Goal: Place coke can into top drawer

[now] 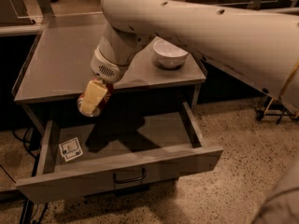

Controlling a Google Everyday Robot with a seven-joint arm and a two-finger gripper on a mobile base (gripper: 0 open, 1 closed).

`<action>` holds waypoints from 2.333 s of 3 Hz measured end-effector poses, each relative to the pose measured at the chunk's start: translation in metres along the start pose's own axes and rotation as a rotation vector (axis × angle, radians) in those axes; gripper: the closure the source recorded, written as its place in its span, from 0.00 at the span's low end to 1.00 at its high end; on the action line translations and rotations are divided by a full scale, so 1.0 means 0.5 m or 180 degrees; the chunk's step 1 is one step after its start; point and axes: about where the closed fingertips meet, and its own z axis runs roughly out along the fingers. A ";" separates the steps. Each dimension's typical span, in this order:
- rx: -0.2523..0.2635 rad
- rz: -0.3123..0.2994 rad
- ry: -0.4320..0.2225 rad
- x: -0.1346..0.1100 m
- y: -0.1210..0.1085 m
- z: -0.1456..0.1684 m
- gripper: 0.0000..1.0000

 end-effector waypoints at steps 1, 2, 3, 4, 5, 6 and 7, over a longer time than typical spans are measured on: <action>-0.0028 0.0111 -0.0052 0.022 0.033 0.008 1.00; -0.0092 0.0206 -0.0246 0.058 0.089 0.028 1.00; -0.0095 0.0210 -0.0244 0.059 0.090 0.029 1.00; -0.0114 0.0320 -0.0211 0.076 0.086 0.050 1.00; -0.0126 0.0592 -0.0130 0.124 0.076 0.081 1.00; -0.0119 0.0812 -0.0019 0.165 0.072 0.103 1.00; -0.0111 0.0954 0.0096 0.193 0.069 0.124 1.00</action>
Offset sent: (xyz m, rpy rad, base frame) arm -0.0504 -0.0089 -0.0370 0.1323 0.0578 -0.0415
